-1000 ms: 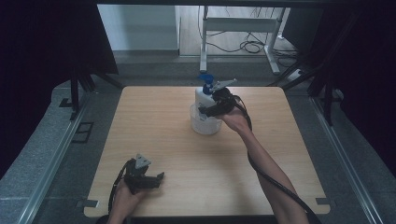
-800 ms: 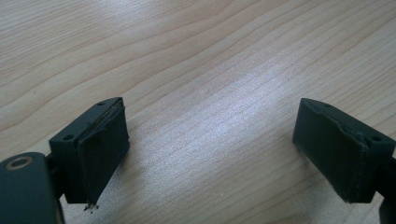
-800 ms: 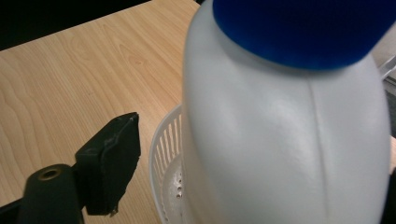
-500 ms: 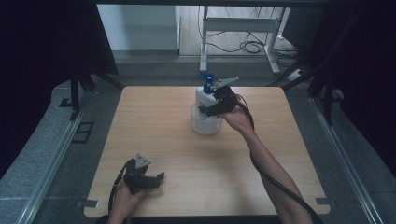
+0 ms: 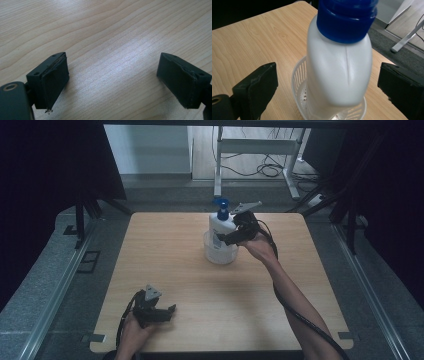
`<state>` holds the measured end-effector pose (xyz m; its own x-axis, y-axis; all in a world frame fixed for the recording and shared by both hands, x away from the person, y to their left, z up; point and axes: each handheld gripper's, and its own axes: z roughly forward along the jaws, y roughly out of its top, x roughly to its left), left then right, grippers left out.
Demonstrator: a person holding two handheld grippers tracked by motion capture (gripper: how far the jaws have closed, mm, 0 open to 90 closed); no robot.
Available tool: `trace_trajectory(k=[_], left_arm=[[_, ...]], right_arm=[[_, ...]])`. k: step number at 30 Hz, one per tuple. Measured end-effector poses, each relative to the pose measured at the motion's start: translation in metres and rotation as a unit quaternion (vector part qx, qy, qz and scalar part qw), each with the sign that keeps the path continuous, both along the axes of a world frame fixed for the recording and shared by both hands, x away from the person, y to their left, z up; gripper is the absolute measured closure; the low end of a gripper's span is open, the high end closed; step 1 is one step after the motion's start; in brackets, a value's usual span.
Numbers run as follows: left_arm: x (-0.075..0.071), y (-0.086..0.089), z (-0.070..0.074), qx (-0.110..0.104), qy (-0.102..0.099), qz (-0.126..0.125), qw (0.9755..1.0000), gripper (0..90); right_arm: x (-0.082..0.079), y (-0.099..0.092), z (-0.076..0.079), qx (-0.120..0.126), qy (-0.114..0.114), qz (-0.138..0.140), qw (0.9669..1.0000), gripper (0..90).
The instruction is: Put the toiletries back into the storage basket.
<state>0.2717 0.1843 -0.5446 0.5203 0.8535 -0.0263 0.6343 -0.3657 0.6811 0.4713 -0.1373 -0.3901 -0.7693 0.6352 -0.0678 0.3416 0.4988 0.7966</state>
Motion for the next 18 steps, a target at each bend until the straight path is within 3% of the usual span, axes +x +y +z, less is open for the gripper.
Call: trace_trajectory(k=[18], left_arm=[[0.0, 0.0, 0.0, -0.002, 0.0, 0.002, 1.0, 10.2]], right_arm=[[-0.013, -0.014, 0.009, -0.001, -0.01, -0.003, 0.9999, 0.0]])
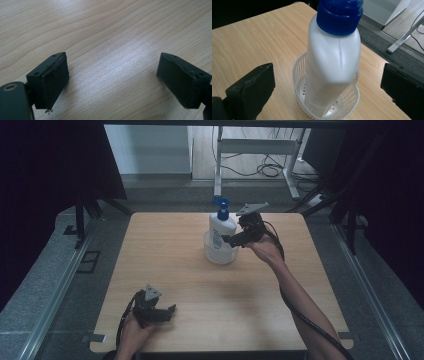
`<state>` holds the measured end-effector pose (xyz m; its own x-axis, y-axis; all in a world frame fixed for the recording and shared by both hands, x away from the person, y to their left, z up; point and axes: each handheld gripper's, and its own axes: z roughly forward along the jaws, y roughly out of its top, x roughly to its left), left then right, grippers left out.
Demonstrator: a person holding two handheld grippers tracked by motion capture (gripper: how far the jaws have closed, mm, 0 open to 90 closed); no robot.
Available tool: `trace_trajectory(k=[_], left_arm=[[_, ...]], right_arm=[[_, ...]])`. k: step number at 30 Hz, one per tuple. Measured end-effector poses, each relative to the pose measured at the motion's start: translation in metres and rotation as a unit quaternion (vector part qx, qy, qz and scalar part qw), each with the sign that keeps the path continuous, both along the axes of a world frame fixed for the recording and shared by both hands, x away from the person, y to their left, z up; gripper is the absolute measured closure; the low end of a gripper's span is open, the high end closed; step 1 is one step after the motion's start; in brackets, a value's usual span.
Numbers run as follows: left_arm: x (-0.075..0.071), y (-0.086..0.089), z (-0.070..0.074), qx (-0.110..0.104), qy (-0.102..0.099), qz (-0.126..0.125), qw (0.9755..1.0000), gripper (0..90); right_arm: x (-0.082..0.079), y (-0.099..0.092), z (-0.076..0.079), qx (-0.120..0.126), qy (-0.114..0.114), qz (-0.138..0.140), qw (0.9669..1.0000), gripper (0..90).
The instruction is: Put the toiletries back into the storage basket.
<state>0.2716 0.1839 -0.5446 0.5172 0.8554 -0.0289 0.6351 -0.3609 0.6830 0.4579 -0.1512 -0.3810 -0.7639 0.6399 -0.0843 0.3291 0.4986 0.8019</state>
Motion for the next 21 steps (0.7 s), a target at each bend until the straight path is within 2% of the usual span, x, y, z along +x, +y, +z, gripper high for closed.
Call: trace_trajectory(k=[21], left_arm=[[0.0, 0.0, 0.0, -0.001, 0.0, 0.001, 1.0, 10.2]], right_arm=[[-0.013, -0.018, 0.001, -0.001, 0.001, -0.01, 1.0, 0.0]])
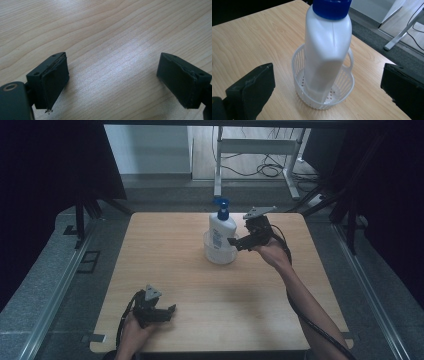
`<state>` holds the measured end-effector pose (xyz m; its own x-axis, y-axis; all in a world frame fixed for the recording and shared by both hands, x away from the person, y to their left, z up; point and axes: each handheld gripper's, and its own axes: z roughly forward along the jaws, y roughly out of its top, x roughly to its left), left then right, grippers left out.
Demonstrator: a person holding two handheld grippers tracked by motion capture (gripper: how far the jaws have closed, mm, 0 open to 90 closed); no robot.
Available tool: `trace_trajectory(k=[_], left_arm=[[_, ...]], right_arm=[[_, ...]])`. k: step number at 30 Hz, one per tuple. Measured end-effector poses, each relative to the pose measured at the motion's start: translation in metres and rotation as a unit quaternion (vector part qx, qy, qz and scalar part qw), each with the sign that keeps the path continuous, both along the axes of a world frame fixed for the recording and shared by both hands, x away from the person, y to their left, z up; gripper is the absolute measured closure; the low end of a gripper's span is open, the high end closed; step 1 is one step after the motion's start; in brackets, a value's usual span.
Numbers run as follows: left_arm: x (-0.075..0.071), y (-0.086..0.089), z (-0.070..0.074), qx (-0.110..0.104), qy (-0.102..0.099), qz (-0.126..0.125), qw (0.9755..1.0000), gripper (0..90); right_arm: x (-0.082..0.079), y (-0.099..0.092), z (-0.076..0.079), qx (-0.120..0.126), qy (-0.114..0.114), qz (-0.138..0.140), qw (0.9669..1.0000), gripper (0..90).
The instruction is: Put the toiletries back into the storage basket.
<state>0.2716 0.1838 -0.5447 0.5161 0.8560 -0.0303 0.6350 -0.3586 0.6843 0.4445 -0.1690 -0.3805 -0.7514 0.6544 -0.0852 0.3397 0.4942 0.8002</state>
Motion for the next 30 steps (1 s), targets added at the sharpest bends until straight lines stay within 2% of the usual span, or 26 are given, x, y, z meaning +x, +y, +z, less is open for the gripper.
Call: trace_trajectory(k=[18, 30], left_arm=[[0.0, 0.0, 0.0, 0.001, 0.0, -0.001, 1.0, 10.2], [0.0, 0.0, 0.0, 0.0, 0.0, 0.0, 1.0, 10.2]], right_arm=[[-0.017, -0.024, 0.001, 0.006, -0.005, -0.011, 0.9999, 0.0], [-0.029, -0.044, -0.003, -0.001, -0.011, -0.018, 0.9998, 0.0]])
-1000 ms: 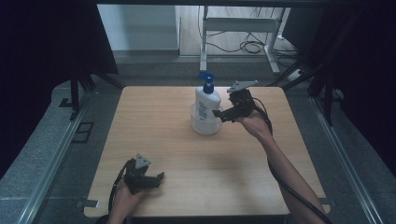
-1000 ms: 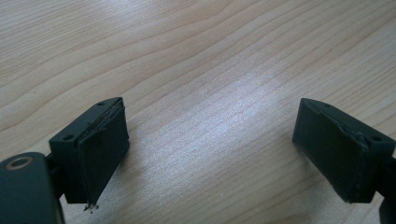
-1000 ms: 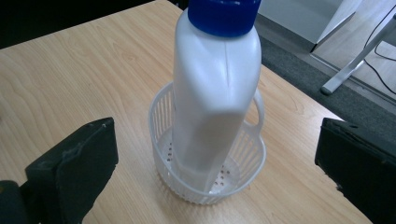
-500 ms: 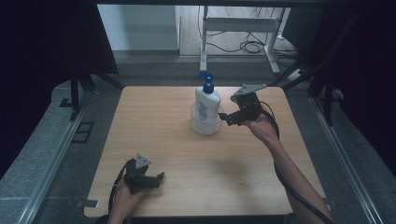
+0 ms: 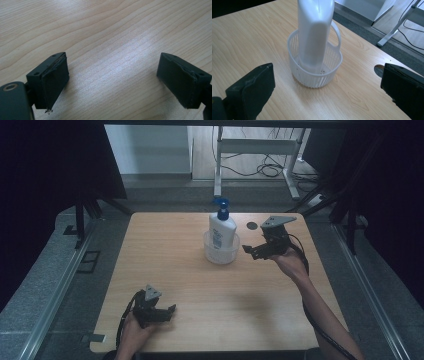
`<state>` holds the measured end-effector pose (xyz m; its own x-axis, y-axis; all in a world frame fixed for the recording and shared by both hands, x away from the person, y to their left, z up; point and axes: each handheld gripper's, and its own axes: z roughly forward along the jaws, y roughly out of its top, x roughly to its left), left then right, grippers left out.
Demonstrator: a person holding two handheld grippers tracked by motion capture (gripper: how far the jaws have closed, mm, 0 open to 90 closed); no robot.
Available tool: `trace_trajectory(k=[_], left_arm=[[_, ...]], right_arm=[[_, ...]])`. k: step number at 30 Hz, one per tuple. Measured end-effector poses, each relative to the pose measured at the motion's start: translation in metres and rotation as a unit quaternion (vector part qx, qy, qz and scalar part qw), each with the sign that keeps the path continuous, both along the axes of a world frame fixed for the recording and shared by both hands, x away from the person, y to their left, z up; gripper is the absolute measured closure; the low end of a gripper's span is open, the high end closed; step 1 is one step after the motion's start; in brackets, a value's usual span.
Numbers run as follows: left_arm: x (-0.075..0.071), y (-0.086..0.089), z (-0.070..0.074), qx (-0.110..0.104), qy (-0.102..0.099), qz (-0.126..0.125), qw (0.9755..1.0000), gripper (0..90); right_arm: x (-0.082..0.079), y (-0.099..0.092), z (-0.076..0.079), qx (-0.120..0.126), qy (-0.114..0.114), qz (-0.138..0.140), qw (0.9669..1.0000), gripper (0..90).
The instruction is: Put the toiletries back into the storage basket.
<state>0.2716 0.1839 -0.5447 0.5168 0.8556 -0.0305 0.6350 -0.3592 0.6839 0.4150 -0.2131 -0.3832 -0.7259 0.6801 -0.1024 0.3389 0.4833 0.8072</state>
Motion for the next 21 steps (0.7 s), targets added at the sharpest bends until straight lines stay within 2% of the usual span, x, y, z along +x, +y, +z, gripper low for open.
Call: trace_trajectory(k=[13, 21], left_arm=[[0.0, 0.0, 0.0, 0.0, 0.0, 0.0, 1.0, 10.2], [0.0, 0.0, 0.0, -0.001, 0.0, 0.001, 1.0, 10.2]], right_arm=[[-0.015, -0.024, -0.008, -0.003, -0.006, -0.013, 0.9999, 0.0], [-0.025, -0.041, -0.017, -0.015, -0.007, -0.021, 0.9996, 0.0]])
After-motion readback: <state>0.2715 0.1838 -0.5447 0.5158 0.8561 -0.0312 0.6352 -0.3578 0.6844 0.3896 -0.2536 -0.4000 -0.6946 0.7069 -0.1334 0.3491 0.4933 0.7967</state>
